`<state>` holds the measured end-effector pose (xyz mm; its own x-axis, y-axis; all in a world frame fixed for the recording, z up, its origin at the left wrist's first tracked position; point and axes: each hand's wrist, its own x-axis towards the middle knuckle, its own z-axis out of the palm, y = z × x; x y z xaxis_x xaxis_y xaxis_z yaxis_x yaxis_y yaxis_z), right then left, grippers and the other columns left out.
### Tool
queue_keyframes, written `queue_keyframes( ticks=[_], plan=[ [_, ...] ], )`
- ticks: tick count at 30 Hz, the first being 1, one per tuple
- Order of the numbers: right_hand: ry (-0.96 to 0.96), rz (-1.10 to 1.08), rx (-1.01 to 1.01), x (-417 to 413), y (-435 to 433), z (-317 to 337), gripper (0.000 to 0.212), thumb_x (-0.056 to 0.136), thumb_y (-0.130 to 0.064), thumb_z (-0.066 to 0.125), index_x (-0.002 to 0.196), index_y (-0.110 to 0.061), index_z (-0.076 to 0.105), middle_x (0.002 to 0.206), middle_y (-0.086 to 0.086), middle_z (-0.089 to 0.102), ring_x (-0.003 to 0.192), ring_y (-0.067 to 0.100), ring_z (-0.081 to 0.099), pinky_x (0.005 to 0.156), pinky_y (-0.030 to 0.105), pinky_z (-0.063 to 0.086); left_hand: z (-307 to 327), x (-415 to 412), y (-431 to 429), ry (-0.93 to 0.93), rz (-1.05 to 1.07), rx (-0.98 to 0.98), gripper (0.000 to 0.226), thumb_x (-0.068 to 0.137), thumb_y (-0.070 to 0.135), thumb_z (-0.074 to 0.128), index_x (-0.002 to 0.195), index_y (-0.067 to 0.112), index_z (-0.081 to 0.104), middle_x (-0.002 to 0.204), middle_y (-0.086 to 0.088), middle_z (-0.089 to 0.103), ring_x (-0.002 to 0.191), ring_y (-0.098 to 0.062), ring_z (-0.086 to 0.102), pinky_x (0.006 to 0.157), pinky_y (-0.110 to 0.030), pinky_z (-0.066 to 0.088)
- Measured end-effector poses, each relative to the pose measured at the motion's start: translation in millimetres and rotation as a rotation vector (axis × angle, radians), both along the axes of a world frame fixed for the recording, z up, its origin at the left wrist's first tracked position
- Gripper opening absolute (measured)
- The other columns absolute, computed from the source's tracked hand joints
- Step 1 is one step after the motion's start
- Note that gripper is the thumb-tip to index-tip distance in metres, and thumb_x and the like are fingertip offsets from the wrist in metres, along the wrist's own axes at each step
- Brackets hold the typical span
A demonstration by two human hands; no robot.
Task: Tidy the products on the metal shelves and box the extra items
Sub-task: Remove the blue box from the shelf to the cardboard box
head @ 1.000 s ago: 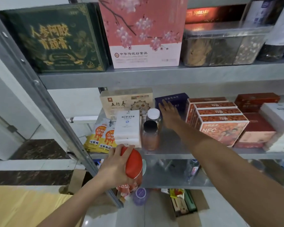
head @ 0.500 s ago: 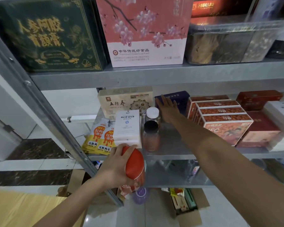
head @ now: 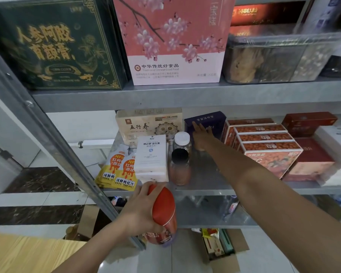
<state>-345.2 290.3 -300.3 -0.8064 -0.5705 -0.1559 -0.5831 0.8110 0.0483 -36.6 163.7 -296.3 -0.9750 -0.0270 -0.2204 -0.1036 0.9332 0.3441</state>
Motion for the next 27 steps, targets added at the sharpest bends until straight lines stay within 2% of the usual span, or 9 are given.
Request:
queue_keyframes(
  ticks=[4,7,11,14,16,20,24,25,27],
  plan=[
    [0.098,0.004,-0.133,-1,-3,3,0.075,0.087,-0.014,0.061,0.15,-0.014,0.019,0.152,0.015,0.022,0.142,0.037,0.018,0.119,0.052,0.012,-1,5,-1,0.007,0.002,0.008,0.122,0.06,0.06,0.08,0.151,0.04,0.001,0.147,0.012,0.013,0.136,-0.017,0.018,0.11,-0.037,0.036],
    [0.119,0.018,-0.05,-3,-3,10,0.087,0.087,-0.02,0.064,0.154,-0.021,0.009,0.152,0.016,0.016,0.14,0.039,0.018,0.115,0.049,0.021,-3,9,-3,-0.001,0.011,0.004,0.121,0.06,0.06,0.079,0.151,0.04,0.003,0.148,0.012,0.012,0.135,-0.017,0.018,0.108,-0.036,0.037],
    [0.121,0.021,-0.063,-5,-13,13,0.081,0.083,-0.008,0.068,0.149,-0.012,0.021,0.159,0.013,0.006,0.145,0.036,0.012,0.116,0.051,0.022,-8,14,-5,-0.002,0.02,-0.01,0.12,0.059,0.062,0.078,0.151,0.042,0.004,0.148,0.013,0.011,0.136,-0.018,0.018,0.107,-0.035,0.036],
    [0.063,-0.002,-0.088,-5,-18,10,0.076,0.083,-0.004,0.067,0.144,-0.01,0.023,0.154,0.014,0.022,0.143,0.036,0.017,0.111,0.061,0.026,-12,20,-9,0.004,0.028,-0.014,0.12,0.057,0.066,0.076,0.151,0.042,0.004,0.148,0.014,0.009,0.135,-0.018,0.017,0.108,-0.034,0.035],
    [0.096,0.015,-0.079,-6,-16,9,0.078,0.083,-0.005,0.068,0.146,-0.011,0.023,0.151,0.012,0.026,0.14,0.036,0.02,0.104,0.06,0.035,-14,25,-11,0.003,0.032,-0.017,0.121,0.057,0.068,0.075,0.151,0.041,0.004,0.149,0.015,0.007,0.137,-0.018,0.015,0.11,-0.036,0.034],
    [0.157,0.062,0.005,-8,-10,6,0.074,0.08,-0.005,0.072,0.143,-0.008,0.033,0.153,0.01,0.017,0.143,0.037,0.013,0.103,0.053,0.041,-16,30,-14,0.006,0.035,-0.023,0.123,0.056,0.068,0.075,0.151,0.042,0.002,0.149,0.013,0.008,0.138,-0.018,0.015,0.11,-0.037,0.035],
    [0.066,-0.131,-0.161,-3,-5,-5,0.07,0.087,0.0,0.063,0.147,-0.009,0.028,0.162,0.011,-0.006,0.148,0.04,-0.005,0.109,0.055,0.034,-16,32,-14,0.001,0.012,-0.039,0.122,0.057,0.067,0.075,0.152,0.04,0.003,0.149,0.013,0.008,0.137,-0.018,0.015,0.111,-0.036,0.034],
    [0.065,-0.172,-0.201,0,-3,-7,0.068,0.09,-0.002,0.06,0.148,-0.009,0.027,0.163,0.012,-0.003,0.148,0.041,-0.002,0.11,0.055,0.033,-17,32,-14,0.006,0.008,-0.033,0.122,0.057,0.068,0.075,0.152,0.041,0.003,0.148,0.014,0.008,0.137,-0.018,0.014,0.111,-0.036,0.033],
    [0.099,-0.182,-0.232,10,2,-7,0.064,0.091,-0.002,0.058,0.147,-0.009,0.028,0.16,0.014,0.013,0.145,0.042,0.013,0.105,0.054,0.04,-17,31,-12,0.012,-0.01,-0.03,0.122,0.056,0.069,0.074,0.15,0.043,0.001,0.147,0.018,0.007,0.137,-0.017,0.014,0.112,-0.036,0.031]
  ],
)
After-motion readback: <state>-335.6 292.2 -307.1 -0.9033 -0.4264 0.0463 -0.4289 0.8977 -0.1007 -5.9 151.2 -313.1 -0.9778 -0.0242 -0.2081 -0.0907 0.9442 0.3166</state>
